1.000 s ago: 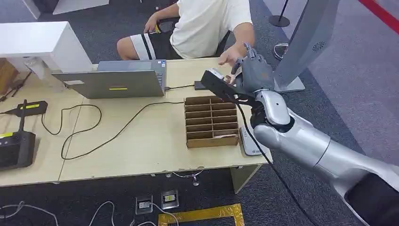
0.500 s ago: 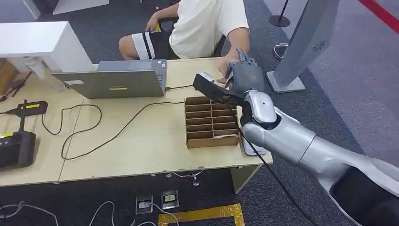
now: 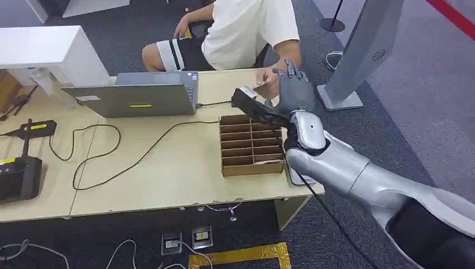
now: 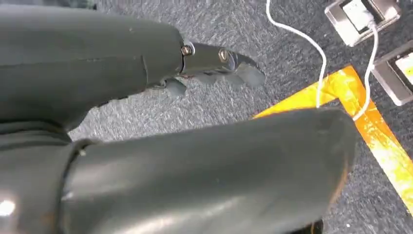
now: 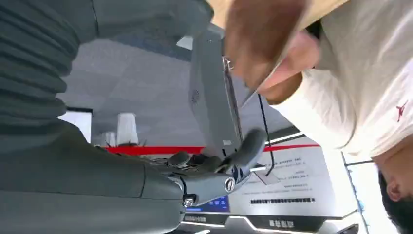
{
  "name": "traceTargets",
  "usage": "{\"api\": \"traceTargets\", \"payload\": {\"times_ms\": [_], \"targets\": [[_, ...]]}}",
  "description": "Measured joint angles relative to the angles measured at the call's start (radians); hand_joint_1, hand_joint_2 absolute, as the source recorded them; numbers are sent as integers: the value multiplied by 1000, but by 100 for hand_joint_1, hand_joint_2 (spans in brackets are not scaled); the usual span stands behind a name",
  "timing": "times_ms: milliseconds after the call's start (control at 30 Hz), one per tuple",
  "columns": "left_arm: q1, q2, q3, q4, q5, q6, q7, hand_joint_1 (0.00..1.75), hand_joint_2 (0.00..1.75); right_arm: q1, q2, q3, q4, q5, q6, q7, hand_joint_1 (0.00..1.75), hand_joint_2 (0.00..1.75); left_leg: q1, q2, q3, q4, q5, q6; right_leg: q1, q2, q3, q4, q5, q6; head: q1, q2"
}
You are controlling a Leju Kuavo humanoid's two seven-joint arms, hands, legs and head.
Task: Pass the card to the sensor for recognition and then transmit it.
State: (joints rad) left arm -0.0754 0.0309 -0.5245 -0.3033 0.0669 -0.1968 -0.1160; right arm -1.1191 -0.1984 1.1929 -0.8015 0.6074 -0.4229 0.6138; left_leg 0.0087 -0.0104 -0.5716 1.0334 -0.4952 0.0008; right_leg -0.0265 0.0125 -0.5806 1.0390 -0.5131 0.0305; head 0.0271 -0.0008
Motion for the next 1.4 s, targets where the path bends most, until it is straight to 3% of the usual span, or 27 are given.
{"api": "traceTargets", "payload": {"times_ms": [200, 333, 467, 600, 733, 933, 1400], "targets": [[3, -5, 1, 0, -33, 0, 0, 0, 0, 29, -4, -34, -34, -94, -133, -88, 0, 175, 0, 0, 0, 0, 0, 0, 0, 0, 0, 0, 0, 0, 0, 0], [5, -6, 2, 0, -36, 0, 0, 0, 0, 46, -14, -55, -79, -109, -145, -106, 0, 175, 0, 0, 0, 0, 0, 0, 0, 0, 0, 0, 0, 0, 0, 0], [6, -6, 2, 0, -34, 0, 0, 0, 0, 77, -25, -83, -131, -202, -156, -152, 0, 175, 0, 0, 1, 0, 0, 0, 0, 0, 0, 0, 0, 0, 0, 0], [9, -6, 3, 0, -27, 0, -15, 0, 0, 115, -42, -89, -213, -251, -95, -222, 0, 175, 0, 0, 1, 0, 0, 0, 0, 0, 0, 0, 0, 0, 0, 0], [13, -6, 6, 0, -25, 0, -25, 0, 0, 133, -55, -89, -271, -258, -65, -241, 0, 175, 0, 0, 1, 0, 0, 0, 0, 0, 0, 0, 0, 0, 0, 0], [18, -6, 19, 0, -35, 0, -49, 0, 0, 171, -77, -70, -359, -223, 44, -277, 0, 175, 0, 0, 1, 0, 0, 0, 0, 0, 0, 0, 0, 0, 0, 0], [26, -7, 29, -5, -9, 0, -40, 0, 0, 273, -137, 0, -414, -66, 239, -203, 0, 175, 0, 0, 1, 0, 0, 0, 0, 0, 0, -1, 0, 0, 0, 0]]}}
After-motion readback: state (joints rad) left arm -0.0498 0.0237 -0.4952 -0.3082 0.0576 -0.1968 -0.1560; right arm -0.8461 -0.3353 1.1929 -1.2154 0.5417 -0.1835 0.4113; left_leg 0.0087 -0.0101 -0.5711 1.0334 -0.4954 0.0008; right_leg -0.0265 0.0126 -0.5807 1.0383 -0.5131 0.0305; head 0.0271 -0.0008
